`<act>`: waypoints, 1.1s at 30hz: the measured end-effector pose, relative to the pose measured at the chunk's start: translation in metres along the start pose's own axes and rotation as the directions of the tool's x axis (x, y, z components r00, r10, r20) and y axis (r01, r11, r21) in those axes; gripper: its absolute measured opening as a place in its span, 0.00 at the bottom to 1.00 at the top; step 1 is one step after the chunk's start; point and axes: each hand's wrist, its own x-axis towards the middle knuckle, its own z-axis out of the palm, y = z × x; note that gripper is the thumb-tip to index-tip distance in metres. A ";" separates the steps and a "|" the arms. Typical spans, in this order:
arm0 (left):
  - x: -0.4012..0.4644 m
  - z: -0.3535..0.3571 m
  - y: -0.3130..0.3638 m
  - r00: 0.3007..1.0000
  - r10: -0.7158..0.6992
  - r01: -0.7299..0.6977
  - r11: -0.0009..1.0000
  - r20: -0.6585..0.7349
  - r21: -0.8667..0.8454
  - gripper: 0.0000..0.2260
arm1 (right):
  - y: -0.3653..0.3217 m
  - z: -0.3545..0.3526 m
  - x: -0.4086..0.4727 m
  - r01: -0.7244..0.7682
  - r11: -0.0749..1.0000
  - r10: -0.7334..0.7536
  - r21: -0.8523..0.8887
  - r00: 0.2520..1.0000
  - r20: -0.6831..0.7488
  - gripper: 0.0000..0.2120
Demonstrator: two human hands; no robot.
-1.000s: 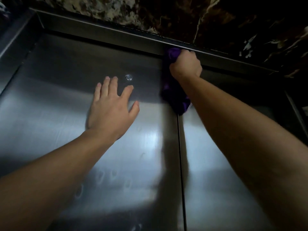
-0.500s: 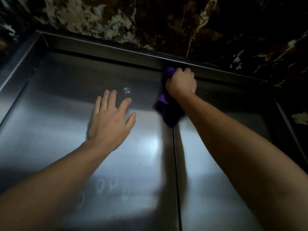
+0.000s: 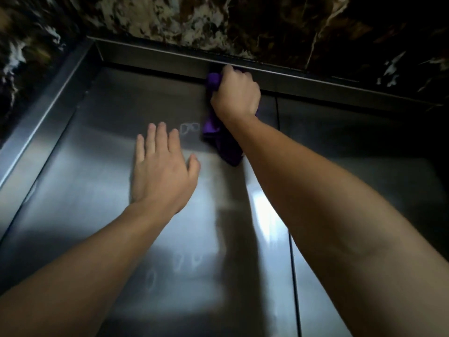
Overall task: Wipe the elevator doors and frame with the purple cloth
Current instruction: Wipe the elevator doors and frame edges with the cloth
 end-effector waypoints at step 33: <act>-0.009 -0.019 -0.037 0.954 0.204 -0.245 0.952 0.218 0.182 0.38 | -0.035 0.003 0.007 0.024 0.998 -0.020 -0.065 0.998 0.068 0.12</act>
